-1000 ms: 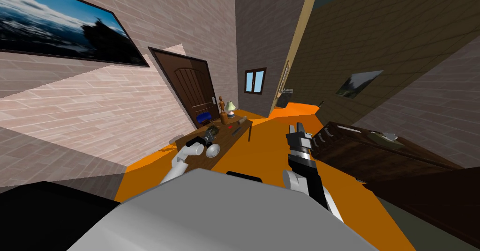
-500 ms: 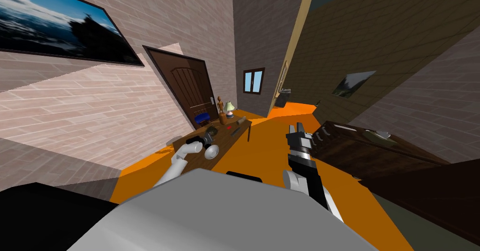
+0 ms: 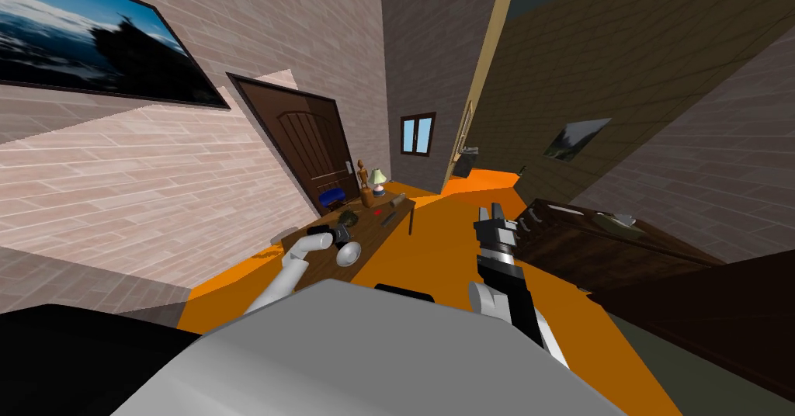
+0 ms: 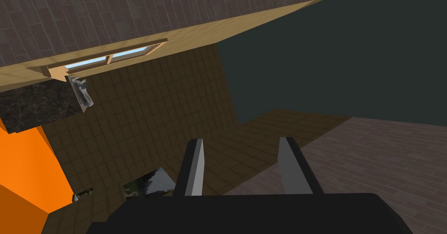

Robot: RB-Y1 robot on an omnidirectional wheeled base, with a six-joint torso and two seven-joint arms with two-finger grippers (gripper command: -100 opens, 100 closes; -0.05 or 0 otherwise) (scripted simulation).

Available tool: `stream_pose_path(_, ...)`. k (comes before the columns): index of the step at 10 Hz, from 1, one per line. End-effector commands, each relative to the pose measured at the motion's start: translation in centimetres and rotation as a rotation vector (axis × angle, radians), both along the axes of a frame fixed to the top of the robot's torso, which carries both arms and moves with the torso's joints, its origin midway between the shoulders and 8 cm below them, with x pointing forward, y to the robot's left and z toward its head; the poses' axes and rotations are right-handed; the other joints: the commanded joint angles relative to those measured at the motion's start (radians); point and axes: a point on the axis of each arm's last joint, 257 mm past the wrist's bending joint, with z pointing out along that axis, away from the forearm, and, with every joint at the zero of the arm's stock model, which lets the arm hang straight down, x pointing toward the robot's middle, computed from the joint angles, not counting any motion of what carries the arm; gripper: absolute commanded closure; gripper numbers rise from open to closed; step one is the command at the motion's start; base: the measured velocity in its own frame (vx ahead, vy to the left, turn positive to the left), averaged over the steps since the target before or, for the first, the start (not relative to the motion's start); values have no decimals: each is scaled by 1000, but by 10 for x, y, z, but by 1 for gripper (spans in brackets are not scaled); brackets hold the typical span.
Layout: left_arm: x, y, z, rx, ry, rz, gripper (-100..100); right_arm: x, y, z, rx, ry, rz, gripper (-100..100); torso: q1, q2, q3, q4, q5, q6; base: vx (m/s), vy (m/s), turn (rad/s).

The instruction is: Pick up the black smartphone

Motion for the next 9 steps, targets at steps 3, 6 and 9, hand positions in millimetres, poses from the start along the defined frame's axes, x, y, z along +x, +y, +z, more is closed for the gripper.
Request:
stream_pose_path(3,-15,8,-20,-66,103,40,-100,0,0,0,0,0,0,0,0,0,0,0,0,0,13,2,-32)
stream_pose_path(6,-28,20,-32,-137,192,98,-100,0,0,0,0,0,0,0,0,0,0,0,0,0,13,2,-40)
stream_pose_path(9,-39,24,-39,-175,253,123,-100,0,0,0,0,0,0,0,0,0,0,0,0,0,12,4,-28)
